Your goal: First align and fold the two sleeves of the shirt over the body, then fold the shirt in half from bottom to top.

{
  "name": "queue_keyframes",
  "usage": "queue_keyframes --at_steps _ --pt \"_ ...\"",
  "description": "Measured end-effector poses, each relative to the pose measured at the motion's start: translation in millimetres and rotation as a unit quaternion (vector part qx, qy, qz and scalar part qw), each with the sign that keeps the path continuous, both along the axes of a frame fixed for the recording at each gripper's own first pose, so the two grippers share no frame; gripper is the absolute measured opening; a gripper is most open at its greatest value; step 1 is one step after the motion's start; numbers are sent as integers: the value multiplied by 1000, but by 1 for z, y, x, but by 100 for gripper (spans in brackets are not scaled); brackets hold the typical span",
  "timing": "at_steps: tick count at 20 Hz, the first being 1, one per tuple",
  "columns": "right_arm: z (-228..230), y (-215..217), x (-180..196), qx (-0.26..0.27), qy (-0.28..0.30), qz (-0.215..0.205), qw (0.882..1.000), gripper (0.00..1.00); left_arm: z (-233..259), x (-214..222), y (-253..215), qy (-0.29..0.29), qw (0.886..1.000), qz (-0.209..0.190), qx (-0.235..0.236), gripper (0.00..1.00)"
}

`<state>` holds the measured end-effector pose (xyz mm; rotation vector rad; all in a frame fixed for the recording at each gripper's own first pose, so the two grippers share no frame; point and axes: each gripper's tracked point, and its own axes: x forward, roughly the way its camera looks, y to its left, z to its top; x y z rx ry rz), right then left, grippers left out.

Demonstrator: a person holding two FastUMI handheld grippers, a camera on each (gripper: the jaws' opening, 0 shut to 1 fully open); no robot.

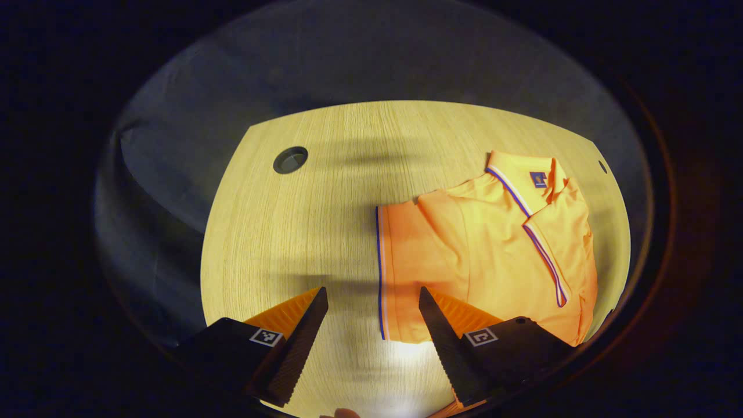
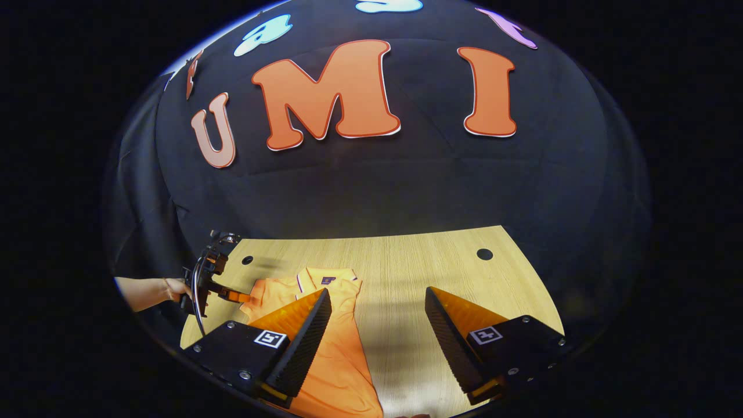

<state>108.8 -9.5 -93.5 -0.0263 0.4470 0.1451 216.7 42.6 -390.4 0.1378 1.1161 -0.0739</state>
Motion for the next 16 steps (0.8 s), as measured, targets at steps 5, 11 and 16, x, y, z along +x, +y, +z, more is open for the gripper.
queue_keyframes --at_steps 5,11,16 --pt "-8 -5 3 6 15 -4 1000 99 -11 -3 -5 42 999 -20 16 95" --pt "-8 6 7 21 20 4 1000 99 -16 -7 -21 50 998 -5 -28 65" --pt "-4 8 8 19 16 7 1000 99 -14 -16 -24 69 998 0 -11 3"
